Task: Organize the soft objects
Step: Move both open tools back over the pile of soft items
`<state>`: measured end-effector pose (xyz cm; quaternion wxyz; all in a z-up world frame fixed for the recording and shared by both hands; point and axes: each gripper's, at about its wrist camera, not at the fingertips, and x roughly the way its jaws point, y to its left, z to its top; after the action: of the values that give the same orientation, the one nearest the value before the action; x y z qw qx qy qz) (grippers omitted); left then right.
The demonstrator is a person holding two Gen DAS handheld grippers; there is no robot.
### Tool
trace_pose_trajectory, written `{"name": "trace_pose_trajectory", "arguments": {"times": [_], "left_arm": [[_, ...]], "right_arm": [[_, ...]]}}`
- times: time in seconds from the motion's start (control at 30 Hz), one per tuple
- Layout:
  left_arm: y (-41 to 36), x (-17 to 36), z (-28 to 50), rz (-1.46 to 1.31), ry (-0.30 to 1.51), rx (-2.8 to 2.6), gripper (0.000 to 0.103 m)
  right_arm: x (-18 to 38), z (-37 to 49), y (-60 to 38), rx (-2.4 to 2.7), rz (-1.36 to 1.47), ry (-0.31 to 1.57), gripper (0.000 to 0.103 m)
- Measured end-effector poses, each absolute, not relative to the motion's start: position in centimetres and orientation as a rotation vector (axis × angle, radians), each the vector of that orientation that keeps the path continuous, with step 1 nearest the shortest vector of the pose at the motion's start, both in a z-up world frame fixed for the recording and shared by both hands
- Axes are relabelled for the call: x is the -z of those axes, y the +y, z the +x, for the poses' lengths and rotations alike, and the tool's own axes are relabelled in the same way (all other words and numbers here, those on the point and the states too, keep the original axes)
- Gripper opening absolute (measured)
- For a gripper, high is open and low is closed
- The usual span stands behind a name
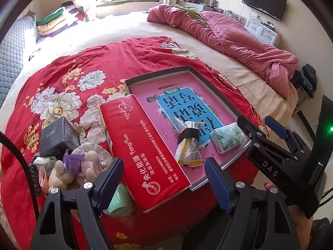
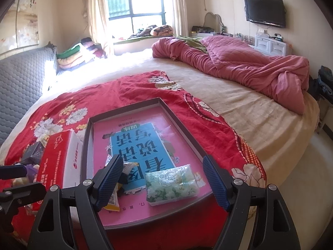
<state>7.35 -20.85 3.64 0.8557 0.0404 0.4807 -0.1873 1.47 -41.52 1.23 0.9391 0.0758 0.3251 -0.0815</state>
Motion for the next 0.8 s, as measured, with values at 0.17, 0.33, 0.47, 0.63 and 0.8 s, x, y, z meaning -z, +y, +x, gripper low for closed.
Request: {"name": "trace_pose_trajectory", "arguments": {"times": [0.17, 0.33, 0.47, 0.63, 0.8], "left_arm": [[-19.5, -4.1, 6.7, 0.081, 0.995, 0.373, 0.079], [-17.5, -4.4, 6.1, 0.064, 0.992, 0.351, 0.079], [-15.6, -4.9, 5.7, 0.051, 0.977, 0.319, 0.079], [-12.6, -5.5, 5.4, 0.030, 0.962, 0.282, 0.079], [-9.3, -6.0, 5.6, -0.009, 0.953, 0.230, 0.079]], "right_arm": [[-2.5, 1.2, -40.1, 0.141, 0.138, 0.658, 0.080], [-4.0, 0.8, -38.6, 0.108, 0.126, 0.635, 0.080], [-5.6, 0.5, -37.0, 0.057, 0.126, 0.610, 0.080], [-7.1, 0.1, -34.1, -0.032, 0.127, 0.594, 0.080], [-8.0, -0.3, -30.8, -0.105, 0.083, 0.587, 0.080]]}}
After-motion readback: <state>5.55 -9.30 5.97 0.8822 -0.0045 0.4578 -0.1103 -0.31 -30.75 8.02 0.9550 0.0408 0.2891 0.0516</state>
